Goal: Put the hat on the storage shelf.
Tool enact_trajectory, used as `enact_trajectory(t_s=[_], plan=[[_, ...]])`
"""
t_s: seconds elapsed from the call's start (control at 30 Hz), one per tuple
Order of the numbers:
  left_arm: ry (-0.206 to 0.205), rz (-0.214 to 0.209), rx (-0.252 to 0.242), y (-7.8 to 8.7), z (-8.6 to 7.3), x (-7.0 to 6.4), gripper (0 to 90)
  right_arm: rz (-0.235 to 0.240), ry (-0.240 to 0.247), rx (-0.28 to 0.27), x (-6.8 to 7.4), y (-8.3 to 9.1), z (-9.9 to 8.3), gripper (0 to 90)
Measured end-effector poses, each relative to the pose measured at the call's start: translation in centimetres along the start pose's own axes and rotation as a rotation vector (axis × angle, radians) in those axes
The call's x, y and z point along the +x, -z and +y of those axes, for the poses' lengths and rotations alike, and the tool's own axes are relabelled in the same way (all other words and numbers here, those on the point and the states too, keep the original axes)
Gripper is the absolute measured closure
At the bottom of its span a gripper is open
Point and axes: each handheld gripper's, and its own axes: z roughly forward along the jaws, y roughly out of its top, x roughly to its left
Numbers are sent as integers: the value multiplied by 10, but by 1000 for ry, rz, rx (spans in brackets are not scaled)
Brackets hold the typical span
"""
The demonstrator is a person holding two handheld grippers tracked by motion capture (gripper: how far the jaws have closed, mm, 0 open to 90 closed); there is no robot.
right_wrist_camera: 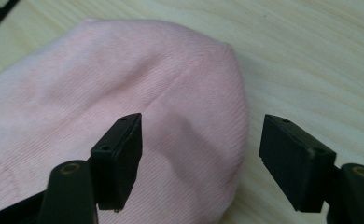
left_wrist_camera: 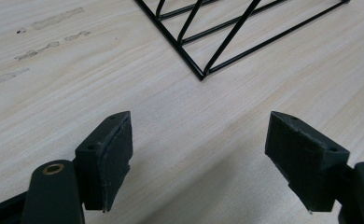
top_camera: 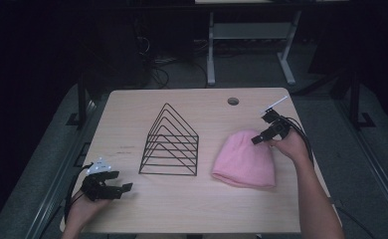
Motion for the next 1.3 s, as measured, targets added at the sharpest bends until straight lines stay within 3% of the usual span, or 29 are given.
enact_trajectory(t_s=[0.3,0.43,0.8,0.9,1.1,1.3], plan=[[-10,1,9,1,0,1,234,-6,-31,39,-8,-14,0,428],[-11,2,11,1,-1,1,233,38,-46,41,-9,-18,-1,521],[-19,7,14,0,0,1,234,96,-65,21,-9,-21,-8,723],[-15,8,7,1,0,1,234,150,-93,7,-12,-21,-10,767],[3,2,8,0,0,1,233,201,-110,-27,-15,-14,-14,788],[6,-3,14,0,1,-1,234,220,-80,-68,-11,1,-12,796]])
